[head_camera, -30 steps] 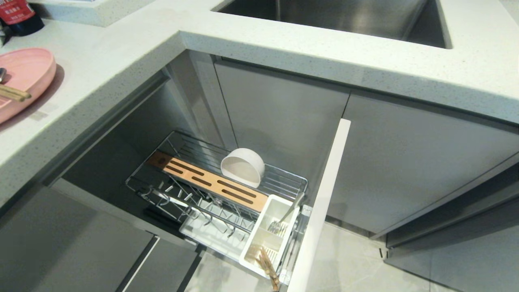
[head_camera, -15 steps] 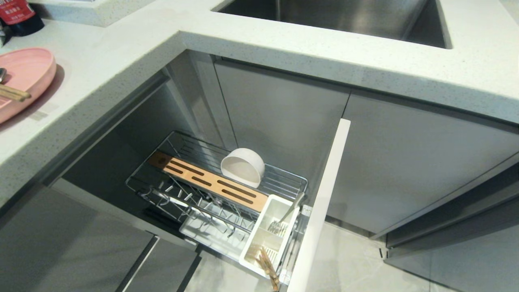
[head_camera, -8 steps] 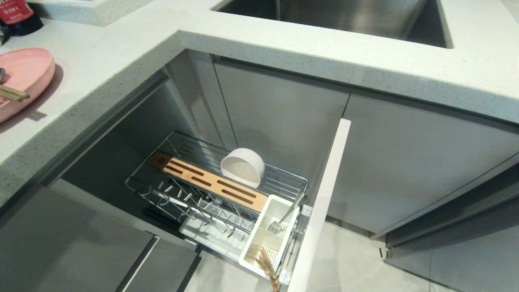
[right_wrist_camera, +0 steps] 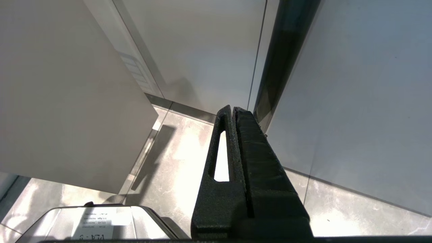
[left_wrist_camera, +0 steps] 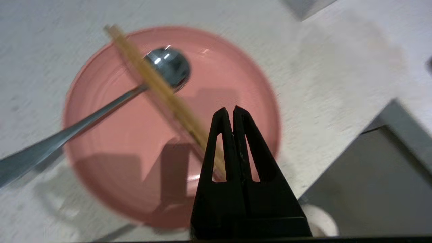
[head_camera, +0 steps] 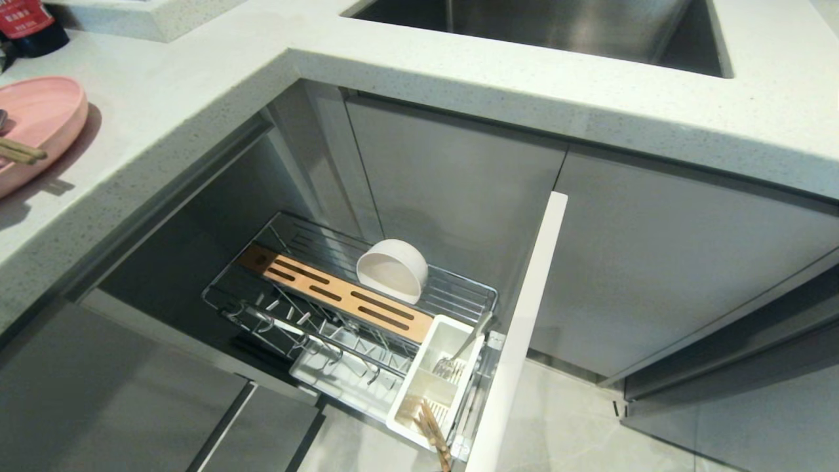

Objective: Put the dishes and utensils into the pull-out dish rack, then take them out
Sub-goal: Pick up the chopsticks and place it in the cupboard

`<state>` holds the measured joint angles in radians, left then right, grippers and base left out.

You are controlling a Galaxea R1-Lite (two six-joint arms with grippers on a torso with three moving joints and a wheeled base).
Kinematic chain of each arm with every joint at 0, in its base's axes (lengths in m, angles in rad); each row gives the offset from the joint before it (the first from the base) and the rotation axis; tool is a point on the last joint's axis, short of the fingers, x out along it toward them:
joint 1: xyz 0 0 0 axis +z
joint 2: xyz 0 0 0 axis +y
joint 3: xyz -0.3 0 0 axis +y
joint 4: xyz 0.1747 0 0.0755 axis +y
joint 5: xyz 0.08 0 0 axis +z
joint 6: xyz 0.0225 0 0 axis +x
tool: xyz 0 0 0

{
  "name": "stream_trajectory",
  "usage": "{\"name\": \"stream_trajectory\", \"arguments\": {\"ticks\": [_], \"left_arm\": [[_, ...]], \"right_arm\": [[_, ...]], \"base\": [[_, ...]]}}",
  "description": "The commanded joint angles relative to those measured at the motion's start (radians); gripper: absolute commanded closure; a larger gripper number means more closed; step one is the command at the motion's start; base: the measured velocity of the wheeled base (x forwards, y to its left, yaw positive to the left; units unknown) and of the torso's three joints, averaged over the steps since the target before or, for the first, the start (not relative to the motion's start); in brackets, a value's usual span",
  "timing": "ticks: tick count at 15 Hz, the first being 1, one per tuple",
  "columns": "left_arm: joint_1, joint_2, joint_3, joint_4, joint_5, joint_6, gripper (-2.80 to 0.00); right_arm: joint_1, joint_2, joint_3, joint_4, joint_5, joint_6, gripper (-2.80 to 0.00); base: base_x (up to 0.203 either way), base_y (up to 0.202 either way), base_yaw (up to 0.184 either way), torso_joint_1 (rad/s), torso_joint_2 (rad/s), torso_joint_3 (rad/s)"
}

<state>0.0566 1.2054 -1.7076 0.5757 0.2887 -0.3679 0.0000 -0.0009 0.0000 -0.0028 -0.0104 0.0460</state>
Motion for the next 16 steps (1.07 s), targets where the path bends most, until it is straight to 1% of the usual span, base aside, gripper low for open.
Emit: {"name": "stream_trajectory", "arguments": {"ticks": [1, 2, 3, 4, 7, 9, 11, 13, 16], "left_arm": [[0.000, 0.024, -0.031, 0.074, 0.033, -0.003, 0.00], [0.000, 0.034, -0.041, 0.100, 0.065, -0.003, 0.00], [0.000, 0.043, -0.043, 0.104, 0.081, -0.002, -1.46], [0.000, 0.057, -0.043, 0.105, 0.103, -0.002, -2.80], [-0.001, 0.099, -0.048, 0.104, 0.112, -0.005, -2.80], [-0.001, 0.121, -0.053, 0.116, 0.115, -0.019, -2.80], [-0.003, 0.140, -0.061, 0.143, 0.131, -0.022, -2.80], [-0.004, 0.155, -0.061, 0.144, 0.146, -0.023, -2.80], [-0.025, 0.170, -0.060, 0.144, 0.148, -0.031, -2.80]], "right_arm": [[0.000, 0.001, 0.000, 0.000, 0.000, 0.000, 0.00], [0.000, 0.001, 0.000, 0.000, 0.001, 0.000, 0.00], [0.000, 0.001, 0.000, 0.000, 0.000, 0.000, 0.00], [0.000, 0.001, 0.000, 0.000, 0.000, 0.000, 0.00], [0.000, 0.001, 0.000, 0.000, 0.000, 0.000, 0.00], [0.000, 0.001, 0.000, 0.000, 0.000, 0.000, 0.00], [0.000, 0.001, 0.000, 0.000, 0.001, 0.000, 0.00], [0.000, 0.001, 0.000, 0.000, 0.000, 0.000, 0.00], [0.000, 0.001, 0.000, 0.000, 0.000, 0.000, 0.00]], "base": [[0.000, 0.000, 0.000, 0.000, 0.00, 0.000], [0.000, 0.000, 0.000, 0.000, 0.00, 0.000], [0.000, 0.000, 0.000, 0.000, 0.00, 0.000], [0.000, 0.000, 0.000, 0.000, 0.00, 0.000], [0.000, 0.000, 0.000, 0.000, 0.00, 0.000], [0.000, 0.000, 0.000, 0.000, 0.00, 0.000], [0.000, 0.000, 0.000, 0.000, 0.00, 0.000], [0.000, 0.000, 0.000, 0.000, 0.00, 0.000], [0.000, 0.000, 0.000, 0.000, 0.00, 0.000]]}}
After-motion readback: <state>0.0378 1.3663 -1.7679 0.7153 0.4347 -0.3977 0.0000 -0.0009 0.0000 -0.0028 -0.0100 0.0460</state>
